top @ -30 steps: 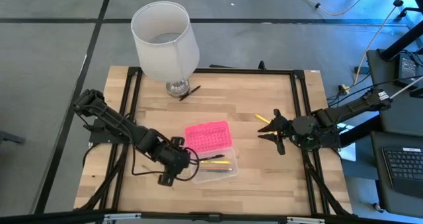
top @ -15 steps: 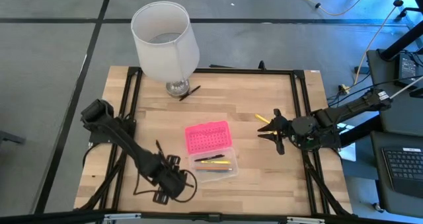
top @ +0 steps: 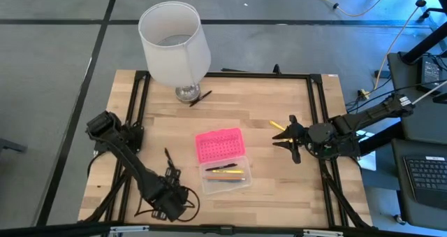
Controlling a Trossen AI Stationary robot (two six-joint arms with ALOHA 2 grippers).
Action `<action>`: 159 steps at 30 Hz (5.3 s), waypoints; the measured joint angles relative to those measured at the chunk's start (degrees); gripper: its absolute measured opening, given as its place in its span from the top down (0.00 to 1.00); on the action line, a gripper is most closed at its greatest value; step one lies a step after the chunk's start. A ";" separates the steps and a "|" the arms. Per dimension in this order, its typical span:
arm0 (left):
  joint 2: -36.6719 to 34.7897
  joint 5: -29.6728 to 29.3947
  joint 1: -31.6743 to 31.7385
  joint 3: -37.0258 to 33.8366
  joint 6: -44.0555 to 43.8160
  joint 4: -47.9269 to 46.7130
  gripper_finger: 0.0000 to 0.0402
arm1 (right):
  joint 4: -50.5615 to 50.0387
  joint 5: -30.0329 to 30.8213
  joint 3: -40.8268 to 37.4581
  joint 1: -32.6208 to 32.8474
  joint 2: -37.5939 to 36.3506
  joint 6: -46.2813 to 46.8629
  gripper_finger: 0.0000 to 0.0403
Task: Pick & place school supplies into a supply box
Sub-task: Put the black pen into the transparent supply box
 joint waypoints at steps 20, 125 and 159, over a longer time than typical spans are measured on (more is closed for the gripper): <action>-3.26 0.19 6.59 -10.91 17.59 9.08 0.41 | 0.11 0.00 0.00 -0.01 0.00 3.40 0.73; 9.87 5.24 32.24 8.35 14.13 29.25 0.89 | -6.68 -3.65 0.07 0.00 -0.04 0.35 0.73; 12.70 13.89 33.76 14.22 17.23 21.78 0.73 | -7.31 -3.61 0.07 0.00 -0.04 0.37 0.73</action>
